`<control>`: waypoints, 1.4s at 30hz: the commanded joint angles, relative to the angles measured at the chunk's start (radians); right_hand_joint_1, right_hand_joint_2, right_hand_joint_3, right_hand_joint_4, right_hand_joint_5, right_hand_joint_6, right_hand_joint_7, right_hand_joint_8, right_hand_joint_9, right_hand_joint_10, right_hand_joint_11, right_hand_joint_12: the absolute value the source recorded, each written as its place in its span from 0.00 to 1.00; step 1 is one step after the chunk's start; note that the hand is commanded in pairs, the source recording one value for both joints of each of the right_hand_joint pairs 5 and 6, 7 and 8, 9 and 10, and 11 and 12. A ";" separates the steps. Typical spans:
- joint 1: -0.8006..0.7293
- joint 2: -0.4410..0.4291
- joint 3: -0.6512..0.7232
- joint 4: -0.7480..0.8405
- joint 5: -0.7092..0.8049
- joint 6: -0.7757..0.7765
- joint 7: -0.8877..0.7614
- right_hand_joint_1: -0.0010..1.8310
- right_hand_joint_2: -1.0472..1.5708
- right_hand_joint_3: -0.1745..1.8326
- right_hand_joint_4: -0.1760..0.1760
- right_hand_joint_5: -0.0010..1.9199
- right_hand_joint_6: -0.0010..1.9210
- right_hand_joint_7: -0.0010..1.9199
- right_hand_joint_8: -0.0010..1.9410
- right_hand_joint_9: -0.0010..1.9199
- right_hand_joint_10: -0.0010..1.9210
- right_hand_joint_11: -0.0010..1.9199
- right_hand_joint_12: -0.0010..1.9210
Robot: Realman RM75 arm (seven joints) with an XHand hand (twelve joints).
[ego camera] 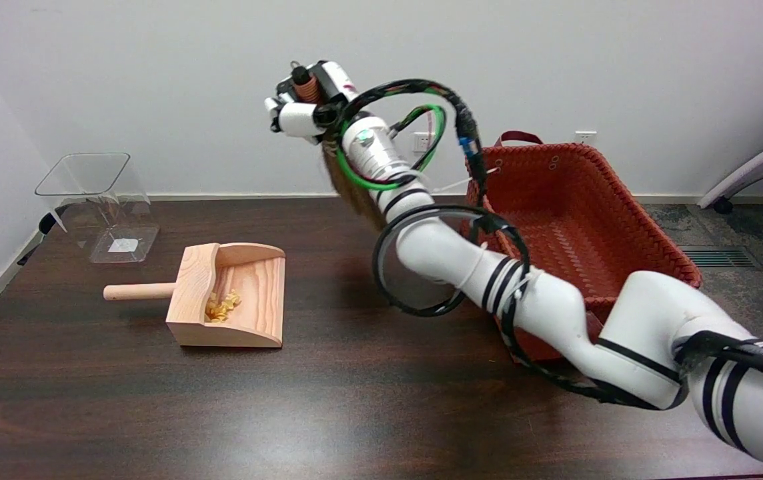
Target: Place the broom in the basket.
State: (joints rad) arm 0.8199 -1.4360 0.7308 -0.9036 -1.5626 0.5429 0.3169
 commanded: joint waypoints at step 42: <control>-0.323 0.727 0.228 -0.734 0.482 0.192 -0.448 0.74 0.82 0.47 0.50 1.00 1.00 1.00 0.99 1.00 1.00 1.00 1.00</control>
State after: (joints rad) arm 0.7294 -0.8994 0.8795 -1.3671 -1.2552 0.6170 0.0059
